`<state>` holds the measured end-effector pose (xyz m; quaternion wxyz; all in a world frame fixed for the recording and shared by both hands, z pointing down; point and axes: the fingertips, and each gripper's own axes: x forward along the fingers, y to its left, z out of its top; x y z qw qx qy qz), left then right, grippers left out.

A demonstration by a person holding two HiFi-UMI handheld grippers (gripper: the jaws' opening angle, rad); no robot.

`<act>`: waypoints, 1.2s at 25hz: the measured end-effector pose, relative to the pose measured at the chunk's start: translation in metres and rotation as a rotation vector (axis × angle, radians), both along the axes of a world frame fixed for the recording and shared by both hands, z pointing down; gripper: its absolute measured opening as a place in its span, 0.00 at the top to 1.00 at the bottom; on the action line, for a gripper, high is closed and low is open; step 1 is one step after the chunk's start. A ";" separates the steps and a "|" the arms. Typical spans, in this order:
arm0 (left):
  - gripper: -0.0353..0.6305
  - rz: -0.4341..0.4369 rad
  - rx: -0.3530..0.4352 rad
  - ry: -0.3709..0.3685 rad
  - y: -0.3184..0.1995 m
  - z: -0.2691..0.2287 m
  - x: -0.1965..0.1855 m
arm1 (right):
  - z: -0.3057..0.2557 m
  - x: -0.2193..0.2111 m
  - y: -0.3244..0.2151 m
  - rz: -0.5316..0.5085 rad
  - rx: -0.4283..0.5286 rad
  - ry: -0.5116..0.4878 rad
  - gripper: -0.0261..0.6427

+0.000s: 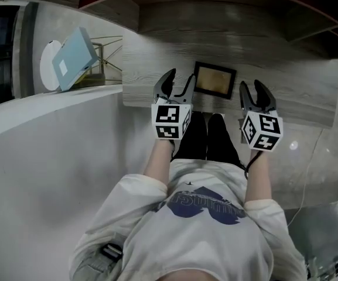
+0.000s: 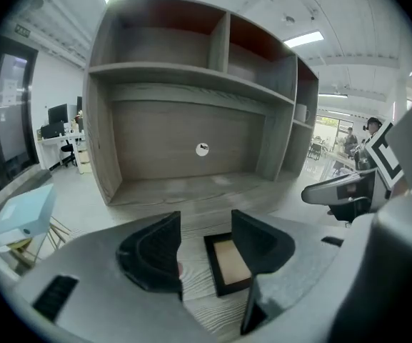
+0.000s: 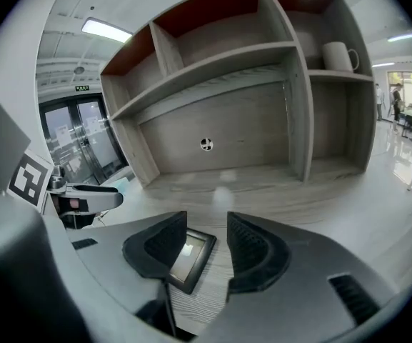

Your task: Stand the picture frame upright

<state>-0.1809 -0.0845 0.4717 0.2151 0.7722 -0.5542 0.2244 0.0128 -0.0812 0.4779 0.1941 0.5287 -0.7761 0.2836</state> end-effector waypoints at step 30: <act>0.66 0.048 -0.260 0.030 0.011 0.128 0.019 | 0.119 -0.038 0.019 -0.007 -0.227 0.065 0.77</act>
